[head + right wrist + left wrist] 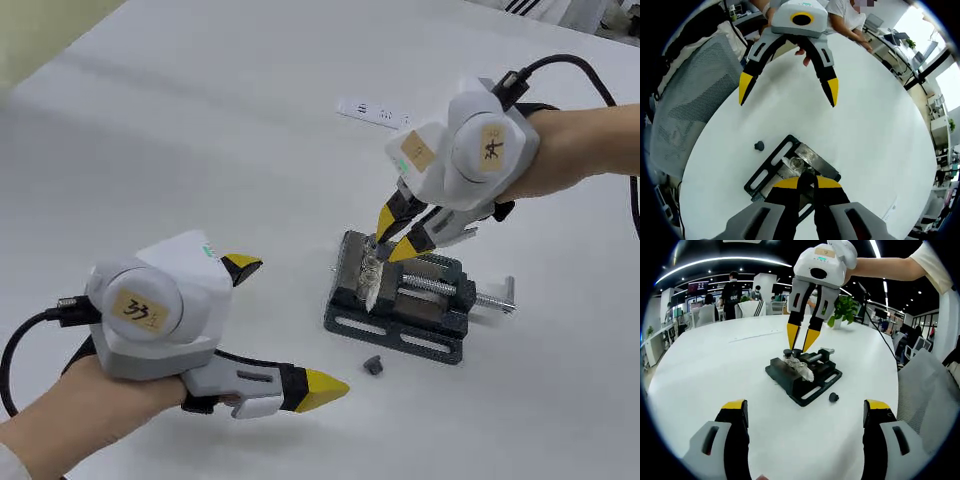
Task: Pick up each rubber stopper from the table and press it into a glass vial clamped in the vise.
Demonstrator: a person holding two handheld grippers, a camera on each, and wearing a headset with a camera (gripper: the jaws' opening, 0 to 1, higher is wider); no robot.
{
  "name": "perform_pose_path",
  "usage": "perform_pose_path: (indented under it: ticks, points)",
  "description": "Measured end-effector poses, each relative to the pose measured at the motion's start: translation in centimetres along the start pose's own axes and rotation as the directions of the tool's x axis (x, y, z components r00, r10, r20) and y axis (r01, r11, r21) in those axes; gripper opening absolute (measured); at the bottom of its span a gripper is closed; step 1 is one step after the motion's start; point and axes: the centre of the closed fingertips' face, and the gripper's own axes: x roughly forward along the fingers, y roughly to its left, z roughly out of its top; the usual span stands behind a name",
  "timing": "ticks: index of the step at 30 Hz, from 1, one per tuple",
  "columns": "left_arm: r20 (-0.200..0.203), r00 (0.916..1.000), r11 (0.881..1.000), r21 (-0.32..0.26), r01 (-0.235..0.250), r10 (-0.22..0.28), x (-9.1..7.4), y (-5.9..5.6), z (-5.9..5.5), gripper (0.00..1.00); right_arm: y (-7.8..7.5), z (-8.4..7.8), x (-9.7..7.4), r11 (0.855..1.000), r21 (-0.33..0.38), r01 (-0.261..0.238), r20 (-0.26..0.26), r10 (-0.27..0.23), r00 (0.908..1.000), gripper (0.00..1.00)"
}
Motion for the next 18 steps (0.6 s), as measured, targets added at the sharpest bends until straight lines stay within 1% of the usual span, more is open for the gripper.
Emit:
perform_pose_path:
  ticks: [5,10,15,18]
  points:
    - [0.003,1.0000,1.000,-0.006,-0.002,0.002,-0.01,0.07,-0.02,0.95,-0.11,-0.01,0.34,1.000,-0.008,-0.003,-0.004,0.003,1.0000,0.05]
    - [0.000,1.0000,1.000,-0.013,-0.001,0.001,-0.02,-0.02,-0.35,0.95,-0.03,-0.10,0.71,1.000,-0.001,-0.007,-0.007,0.007,1.0000,0.05]
    - [-0.004,1.0000,1.000,-0.019,0.000,0.000,-0.03,-0.09,-0.71,0.94,-0.29,-0.18,0.90,1.000,-0.002,-0.004,-0.011,0.004,0.9999,0.05]
    - [-0.004,1.0000,1.000,-0.022,0.001,-0.001,-0.08,-0.17,-0.66,0.94,-0.18,-0.21,1.02,1.000,0.001,-0.009,-0.013,0.009,0.9999,0.05]
